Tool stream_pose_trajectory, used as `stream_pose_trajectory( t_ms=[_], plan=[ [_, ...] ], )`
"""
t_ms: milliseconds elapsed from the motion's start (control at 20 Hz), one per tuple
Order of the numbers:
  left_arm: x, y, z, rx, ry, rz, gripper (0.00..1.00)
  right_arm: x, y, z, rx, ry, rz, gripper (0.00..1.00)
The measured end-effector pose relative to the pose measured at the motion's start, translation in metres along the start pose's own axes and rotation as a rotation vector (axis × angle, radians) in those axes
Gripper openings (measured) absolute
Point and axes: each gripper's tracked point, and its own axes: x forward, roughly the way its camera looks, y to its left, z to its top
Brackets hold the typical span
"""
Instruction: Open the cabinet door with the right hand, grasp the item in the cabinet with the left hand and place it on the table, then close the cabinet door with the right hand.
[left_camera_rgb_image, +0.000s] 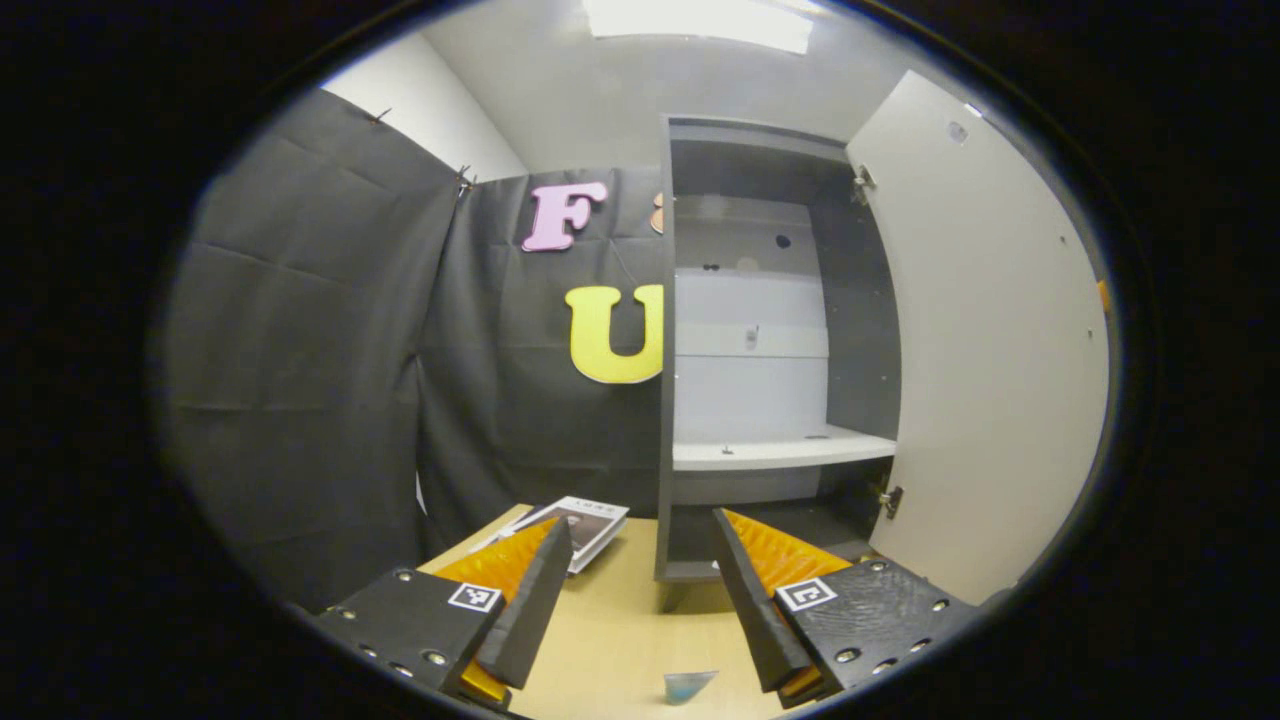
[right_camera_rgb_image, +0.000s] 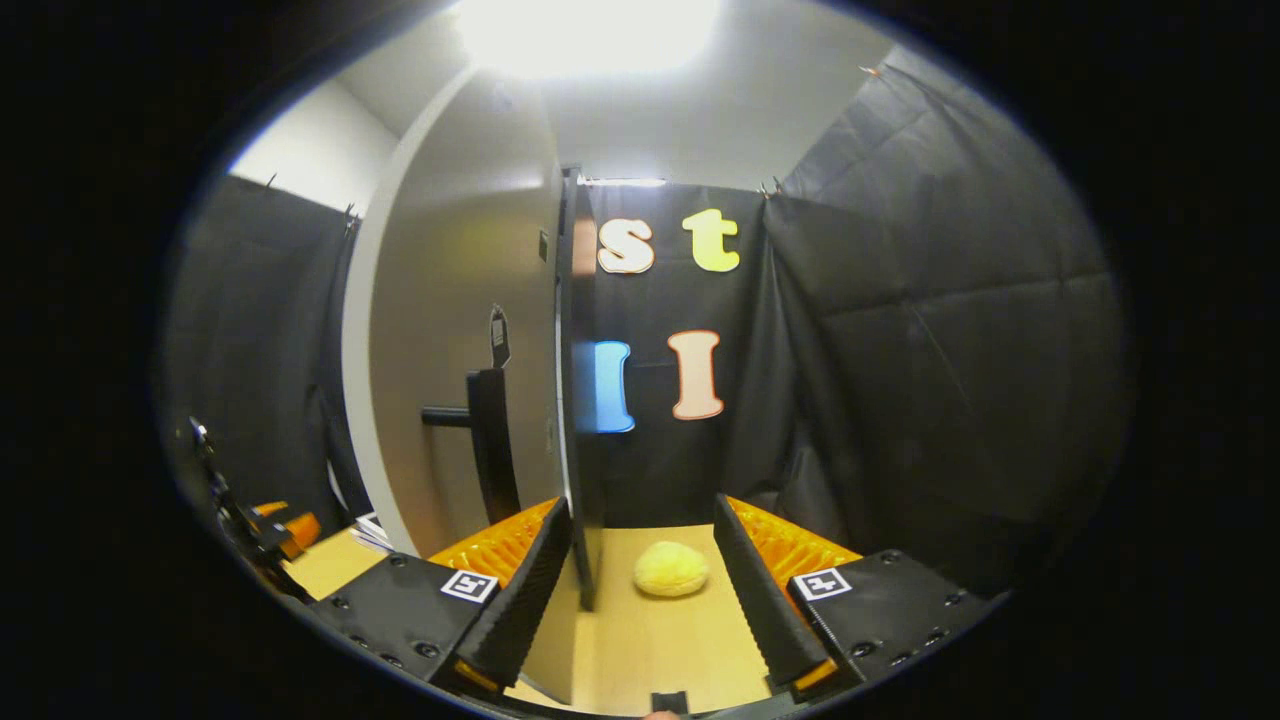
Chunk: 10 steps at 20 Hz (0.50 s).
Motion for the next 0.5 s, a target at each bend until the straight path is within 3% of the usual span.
stream_pose_trajectory(
  t_ms=[50,100,350,500],
  plan=[
    [0.0,0.011,-0.006,0.01,0.008,-0.003,0.84,-0.002,0.003,-0.001,-0.025,0.0,-0.025,0.92],
    [0.0,0.02,-0.012,0.013,0.019,-0.012,0.84,-0.005,0.009,-0.003,-0.027,0.002,-0.041,0.88],
    [0.007,0.063,-0.031,-0.016,0.073,-0.042,0.84,-0.013,0.054,-0.003,0.068,-0.003,-0.061,0.92],
    [0.013,0.082,-0.032,-0.029,0.087,-0.062,0.84,-0.014,0.082,0.001,0.05,-0.017,-0.064,0.89]
  ],
)
